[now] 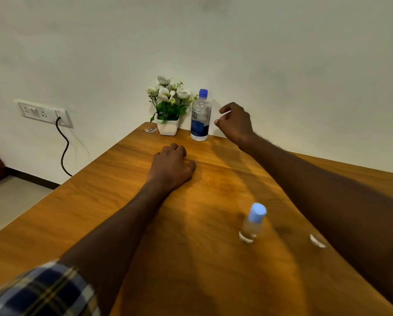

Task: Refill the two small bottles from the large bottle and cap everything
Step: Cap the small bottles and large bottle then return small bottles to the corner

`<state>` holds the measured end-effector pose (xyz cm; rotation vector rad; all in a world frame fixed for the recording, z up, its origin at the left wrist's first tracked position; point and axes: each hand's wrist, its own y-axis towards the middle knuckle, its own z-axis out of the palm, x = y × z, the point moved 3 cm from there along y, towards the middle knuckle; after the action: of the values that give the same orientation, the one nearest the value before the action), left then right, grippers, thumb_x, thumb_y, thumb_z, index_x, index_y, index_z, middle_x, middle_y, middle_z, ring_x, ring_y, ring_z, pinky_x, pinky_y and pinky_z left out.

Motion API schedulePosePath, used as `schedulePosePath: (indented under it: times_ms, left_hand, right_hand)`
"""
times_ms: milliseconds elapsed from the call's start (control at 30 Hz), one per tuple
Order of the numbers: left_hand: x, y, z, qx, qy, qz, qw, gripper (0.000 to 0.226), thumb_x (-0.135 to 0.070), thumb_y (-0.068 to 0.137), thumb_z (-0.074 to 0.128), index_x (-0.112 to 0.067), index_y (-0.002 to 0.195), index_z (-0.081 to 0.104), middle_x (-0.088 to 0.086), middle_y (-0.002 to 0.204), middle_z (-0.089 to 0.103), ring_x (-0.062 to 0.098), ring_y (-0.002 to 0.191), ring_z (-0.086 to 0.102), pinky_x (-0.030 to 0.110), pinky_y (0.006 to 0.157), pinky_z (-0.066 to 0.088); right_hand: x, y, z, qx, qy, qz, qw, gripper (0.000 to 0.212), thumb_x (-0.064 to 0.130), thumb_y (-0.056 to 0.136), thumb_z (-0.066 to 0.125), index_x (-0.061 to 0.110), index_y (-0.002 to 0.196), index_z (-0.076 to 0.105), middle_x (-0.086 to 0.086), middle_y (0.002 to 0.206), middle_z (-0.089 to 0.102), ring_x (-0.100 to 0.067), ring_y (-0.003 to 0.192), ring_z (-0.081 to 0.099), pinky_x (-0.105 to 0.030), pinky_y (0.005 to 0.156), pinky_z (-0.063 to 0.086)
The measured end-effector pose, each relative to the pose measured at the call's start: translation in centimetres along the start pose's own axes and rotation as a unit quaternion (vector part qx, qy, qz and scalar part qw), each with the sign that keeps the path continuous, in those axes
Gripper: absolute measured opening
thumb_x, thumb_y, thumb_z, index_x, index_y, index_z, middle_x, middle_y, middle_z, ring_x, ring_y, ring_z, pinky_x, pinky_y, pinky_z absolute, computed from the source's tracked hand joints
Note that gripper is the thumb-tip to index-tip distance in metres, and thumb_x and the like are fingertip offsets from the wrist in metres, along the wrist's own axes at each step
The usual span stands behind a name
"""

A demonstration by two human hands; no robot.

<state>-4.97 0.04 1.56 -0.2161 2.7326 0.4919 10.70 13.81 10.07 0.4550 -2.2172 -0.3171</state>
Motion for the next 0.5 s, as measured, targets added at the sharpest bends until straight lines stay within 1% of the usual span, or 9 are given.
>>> schedulePosePath:
  times_ms: [67, 133, 167, 233, 267, 333, 400, 433, 500]
  left_hand:
    - [-1.0, -1.1, -1.1, -0.032, -0.010, 0.020, 0.999, 0.031, -0.044, 0.101, 0.058, -0.016, 0.107, 0.068, 0.003, 0.106, 0.064, 0.023, 0.104, 0.058, 0.045, 0.087, 0.054]
    - [-1.9, -2.4, -1.9, -0.041, -0.033, 0.041, 0.998, 0.023, -0.035, 0.102, 0.059, -0.015, 0.106, 0.070, 0.002, 0.101, 0.067, 0.022, 0.100, 0.060, 0.044, 0.083, 0.055]
    - [-2.4, -3.3, -2.3, -0.040, -0.058, 0.049, 0.996, 0.020, -0.031, 0.103, 0.060, -0.015, 0.108, 0.071, 0.002, 0.103, 0.069, 0.022, 0.100, 0.061, 0.043, 0.084, 0.056]
    - [-3.9, -5.1, -2.8, -0.058, -0.132, 0.046, 0.989, 0.016, -0.024, 0.102, 0.061, -0.015, 0.111, 0.072, 0.001, 0.105, 0.071, 0.019, 0.101, 0.063, 0.042, 0.086, 0.057]
    - [-4.4, -6.2, -2.9, -0.079, -0.170, 0.030, 0.982, 0.015, -0.021, 0.103, 0.061, -0.016, 0.111, 0.073, 0.000, 0.105, 0.072, 0.017, 0.099, 0.064, 0.041, 0.087, 0.057]
    - [-5.7, -8.8, -2.9, -0.106, -0.229, -0.010, 0.968, 0.016, -0.016, 0.102, 0.060, -0.017, 0.110, 0.073, -0.001, 0.104, 0.072, 0.016, 0.094, 0.067, 0.042, 0.084, 0.060]
    - [-7.4, -11.4, -2.5, -0.093, -0.257, -0.021, 0.962, 0.018, -0.013, 0.101, 0.059, -0.018, 0.111, 0.073, -0.001, 0.103, 0.073, 0.019, 0.088, 0.069, 0.045, 0.081, 0.062]
    - [-8.2, -12.4, -2.2, -0.076, -0.258, -0.018, 0.963, 0.019, -0.013, 0.101, 0.059, -0.018, 0.113, 0.073, 0.000, 0.106, 0.073, 0.020, 0.090, 0.070, 0.045, 0.083, 0.062]
    - [-9.7, -14.5, -1.4, -0.047, -0.233, -0.016, 0.971, 0.023, -0.014, 0.099, 0.061, -0.016, 0.119, 0.072, 0.002, 0.115, 0.072, 0.018, 0.100, 0.068, 0.039, 0.090, 0.058]
  right_hand:
    - [1.2, -2.8, -3.2, -0.023, 0.036, 0.001, 0.999, 0.027, 0.015, 0.092, 0.075, 0.014, 0.119, 0.068, -0.003, 0.112, 0.071, -0.016, 0.099, 0.067, -0.031, 0.088, 0.057]
    - [2.5, -6.0, -6.3, -0.049, 0.096, 0.001, 0.994, 0.018, 0.013, 0.093, 0.073, 0.016, 0.111, 0.073, 0.002, 0.105, 0.071, -0.011, 0.096, 0.067, -0.033, 0.089, 0.060]
    - [3.2, -7.8, -7.8, -0.064, 0.117, -0.005, 0.991, 0.015, 0.012, 0.094, 0.071, 0.016, 0.108, 0.075, 0.005, 0.102, 0.072, -0.009, 0.094, 0.067, -0.032, 0.088, 0.060]
    - [4.1, -12.0, -10.9, -0.099, 0.135, -0.032, 0.985, 0.014, 0.011, 0.095, 0.070, 0.015, 0.105, 0.077, 0.006, 0.099, 0.074, -0.006, 0.092, 0.068, -0.023, 0.085, 0.058]
    - [4.5, -13.9, -12.0, -0.111, 0.143, -0.046, 0.982, 0.013, 0.010, 0.095, 0.069, 0.015, 0.105, 0.077, 0.005, 0.099, 0.075, -0.005, 0.091, 0.068, -0.019, 0.084, 0.056]
    - [4.5, -18.2, -13.9, -0.137, 0.159, -0.062, 0.976, 0.014, 0.010, 0.095, 0.068, 0.015, 0.106, 0.077, 0.007, 0.100, 0.076, -0.005, 0.093, 0.069, -0.016, 0.082, 0.055]
    - [3.8, -22.2, -14.5, -0.158, 0.175, -0.043, 0.971, 0.017, 0.009, 0.096, 0.067, 0.017, 0.108, 0.075, 0.010, 0.101, 0.074, -0.005, 0.094, 0.069, -0.014, 0.081, 0.055]
    - [3.0, -24.0, -14.4, -0.163, 0.184, -0.023, 0.969, 0.020, 0.007, 0.097, 0.065, 0.019, 0.110, 0.074, 0.011, 0.101, 0.073, -0.005, 0.095, 0.069, -0.014, 0.080, 0.055]
    - [1.6, -27.1, -13.7, -0.150, 0.187, 0.022, 0.971, 0.032, 0.001, 0.094, 0.063, 0.023, 0.117, 0.069, 0.012, 0.104, 0.069, -0.006, 0.096, 0.066, -0.018, 0.081, 0.056]
